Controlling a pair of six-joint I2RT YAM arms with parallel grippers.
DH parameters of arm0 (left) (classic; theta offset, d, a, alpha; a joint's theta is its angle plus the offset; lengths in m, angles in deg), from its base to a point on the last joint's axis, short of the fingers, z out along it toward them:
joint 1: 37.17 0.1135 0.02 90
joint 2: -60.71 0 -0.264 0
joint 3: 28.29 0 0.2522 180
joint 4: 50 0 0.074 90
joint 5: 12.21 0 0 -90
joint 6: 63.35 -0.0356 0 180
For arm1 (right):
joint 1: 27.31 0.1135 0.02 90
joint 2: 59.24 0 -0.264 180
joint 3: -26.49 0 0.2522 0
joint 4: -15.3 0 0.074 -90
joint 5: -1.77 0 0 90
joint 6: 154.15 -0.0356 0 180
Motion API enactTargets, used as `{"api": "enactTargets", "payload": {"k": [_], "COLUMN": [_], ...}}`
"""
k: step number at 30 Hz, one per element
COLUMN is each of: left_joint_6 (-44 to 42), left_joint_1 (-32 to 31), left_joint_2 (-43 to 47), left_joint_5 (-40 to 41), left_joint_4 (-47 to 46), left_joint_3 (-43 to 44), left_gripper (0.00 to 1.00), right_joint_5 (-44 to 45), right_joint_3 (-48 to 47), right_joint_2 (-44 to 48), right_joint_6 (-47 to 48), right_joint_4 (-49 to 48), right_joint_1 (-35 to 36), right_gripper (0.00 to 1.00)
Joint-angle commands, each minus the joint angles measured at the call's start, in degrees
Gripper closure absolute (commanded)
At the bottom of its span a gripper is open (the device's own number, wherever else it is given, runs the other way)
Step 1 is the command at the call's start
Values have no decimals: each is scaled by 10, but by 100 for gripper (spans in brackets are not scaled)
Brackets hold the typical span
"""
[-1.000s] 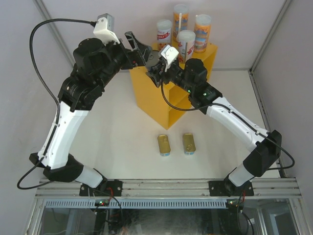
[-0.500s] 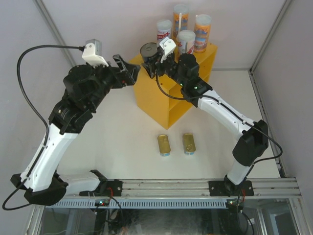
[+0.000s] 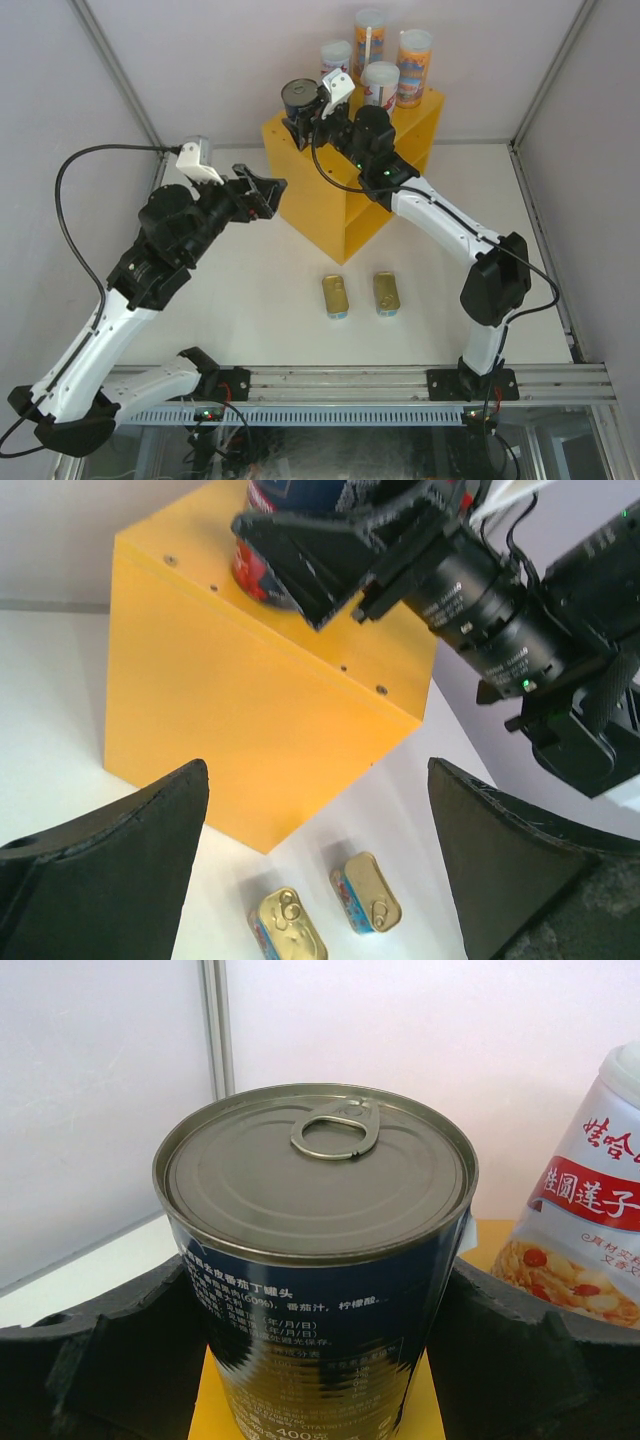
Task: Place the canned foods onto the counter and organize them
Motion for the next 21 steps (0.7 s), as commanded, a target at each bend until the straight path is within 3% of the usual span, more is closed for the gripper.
{"api": "enactTargets", "payload": {"k": [1, 12, 16, 21], "left_joint_6": [14, 24, 23, 22], "left_joint_1": [3, -3, -4, -4], "left_joint_2": [30, 81, 100, 111], "left_joint_5": [-35, -39, -34, -35], "left_joint_4": [-62, -45, -30, -19], "left_joint_3": [-48, -115, -128, -135], "left_gripper": [7, 7, 6, 5], "right_joint_5": [3, 20, 35, 48], "right_joint_3": [-23, -45, -46, -51], "right_joint_2": [-27, -64, -71, -75], "right_joint_6": [-8, -27, -32, -33], "right_joint_4": [6, -8, -8, -4], "right_joint_1": [-7, 0, 7, 11], "right_gripper": [91, 82, 69, 41]}}
